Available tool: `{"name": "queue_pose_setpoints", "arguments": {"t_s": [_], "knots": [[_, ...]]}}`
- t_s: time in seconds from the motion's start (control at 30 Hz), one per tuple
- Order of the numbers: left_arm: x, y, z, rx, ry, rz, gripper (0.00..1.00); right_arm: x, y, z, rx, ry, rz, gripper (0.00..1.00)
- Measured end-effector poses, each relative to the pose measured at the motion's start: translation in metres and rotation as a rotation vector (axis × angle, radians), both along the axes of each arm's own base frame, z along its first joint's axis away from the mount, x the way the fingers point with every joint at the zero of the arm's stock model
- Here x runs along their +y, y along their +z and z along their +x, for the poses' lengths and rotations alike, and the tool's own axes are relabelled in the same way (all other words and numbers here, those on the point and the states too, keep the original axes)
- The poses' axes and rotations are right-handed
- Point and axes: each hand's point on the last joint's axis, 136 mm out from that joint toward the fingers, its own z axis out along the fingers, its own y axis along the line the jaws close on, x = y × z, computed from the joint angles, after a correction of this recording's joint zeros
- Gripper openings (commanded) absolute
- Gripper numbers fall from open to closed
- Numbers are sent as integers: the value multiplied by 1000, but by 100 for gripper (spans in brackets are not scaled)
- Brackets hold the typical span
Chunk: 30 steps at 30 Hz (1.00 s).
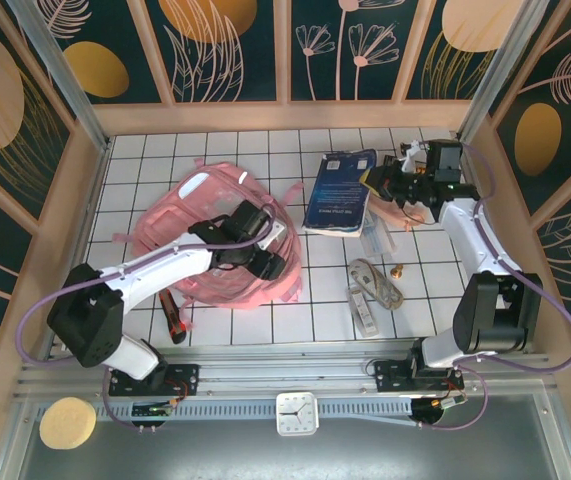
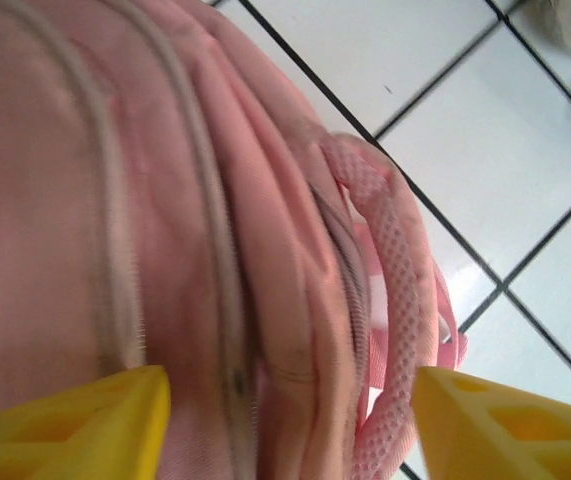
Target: Pack books, pencil case, and school supplies into a backpack
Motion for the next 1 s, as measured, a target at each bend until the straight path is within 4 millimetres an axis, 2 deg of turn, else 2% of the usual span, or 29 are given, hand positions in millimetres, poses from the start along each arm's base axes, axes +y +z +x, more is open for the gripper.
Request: {"name": "queue_pose_setpoints", "arguments": {"t_s": [0.23,0.4,0.53,0.63,0.8,1.0], "knots": [[-4,-13,-10,26,-27,39,61,0,-15,-11,37,-1,-1,0],[-3,-30,-11,53,-21,81,60,0,-9,-16,20,0,0,0],[-2,-39,-8,61,-4,104,53,0,-5,-18,8,0,0,0],[-1,-40,-5,53,19,119,43,-1,-5,-20,7,0,0,0],[6,-43,2,39,53,167,2,-1,-3,-23,3,0,0,0],[9,-31,6,32,61,204,0,-1,-1,-25,0,0,0,0]]}}
